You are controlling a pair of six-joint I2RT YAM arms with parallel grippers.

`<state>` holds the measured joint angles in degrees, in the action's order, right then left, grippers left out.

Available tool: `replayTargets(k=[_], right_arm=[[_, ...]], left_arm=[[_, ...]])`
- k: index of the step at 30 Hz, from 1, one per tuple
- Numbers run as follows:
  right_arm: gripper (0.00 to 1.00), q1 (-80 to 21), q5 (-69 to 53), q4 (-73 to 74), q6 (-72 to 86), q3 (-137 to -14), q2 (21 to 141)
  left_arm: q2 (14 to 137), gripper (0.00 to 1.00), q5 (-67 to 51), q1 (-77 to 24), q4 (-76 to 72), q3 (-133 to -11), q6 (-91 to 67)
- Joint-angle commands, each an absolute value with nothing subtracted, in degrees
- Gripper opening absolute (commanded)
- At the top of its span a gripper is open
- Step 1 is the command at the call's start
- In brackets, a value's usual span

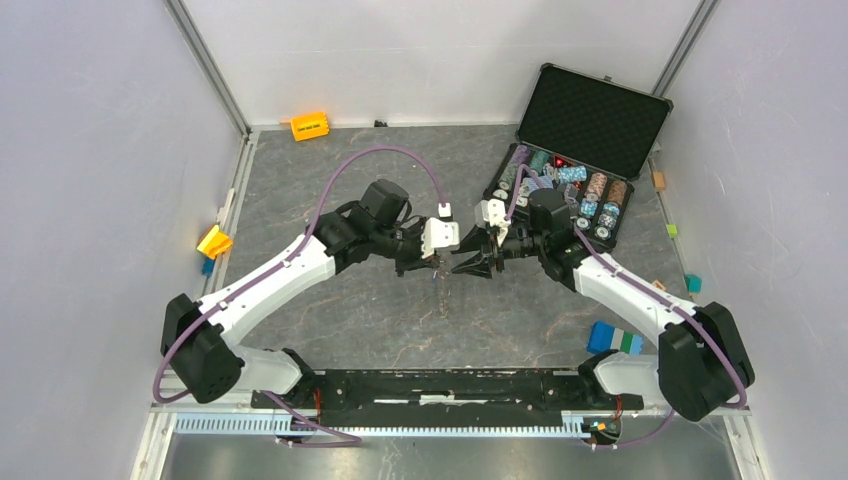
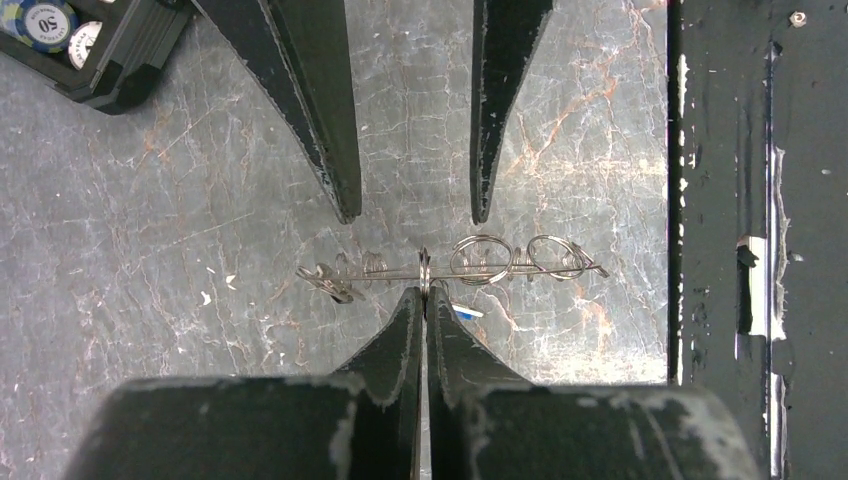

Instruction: Put the keys on the keyring

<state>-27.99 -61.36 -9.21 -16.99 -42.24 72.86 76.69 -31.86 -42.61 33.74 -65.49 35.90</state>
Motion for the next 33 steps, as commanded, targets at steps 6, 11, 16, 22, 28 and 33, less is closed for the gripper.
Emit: replayTargets(k=[6, 11, 16, 22, 28, 33], right_arm=[[0.51, -28.65, -62.69, -10.81, -15.89, -44.31, 71.87], [0.48, -28.7, -64.78, -17.39, -9.41, -43.0, 72.93], [0.45, -28.85, -65.51, -21.2, -5.95, -41.95, 73.19], [0.37, -29.17, -66.03, -22.15, -5.1, -41.49, 74.3], [0.36, -29.52, -66.24, -22.27, -5.01, -41.29, 75.57], [0.32, -29.68, -66.24, -22.54, -4.66, -41.39, 75.97]], left_arm=[[75.96, 0.02, -27.39, -45.4, 34.52, -69.6, 32.27], [76.02, 0.02, -27.18, -46.56, 34.46, -69.69, 31.58], [76.07, 0.02, -26.46, -46.85, 33.65, -69.8, 30.35], [76.12, 0.02, -26.42, -46.93, 33.32, -69.7, 29.98], [75.87, 0.02, -26.63, -46.94, 33.31, -69.65, 29.64], [75.78, 0.02, -26.63, -46.93, 32.6, -69.04, 29.49]])
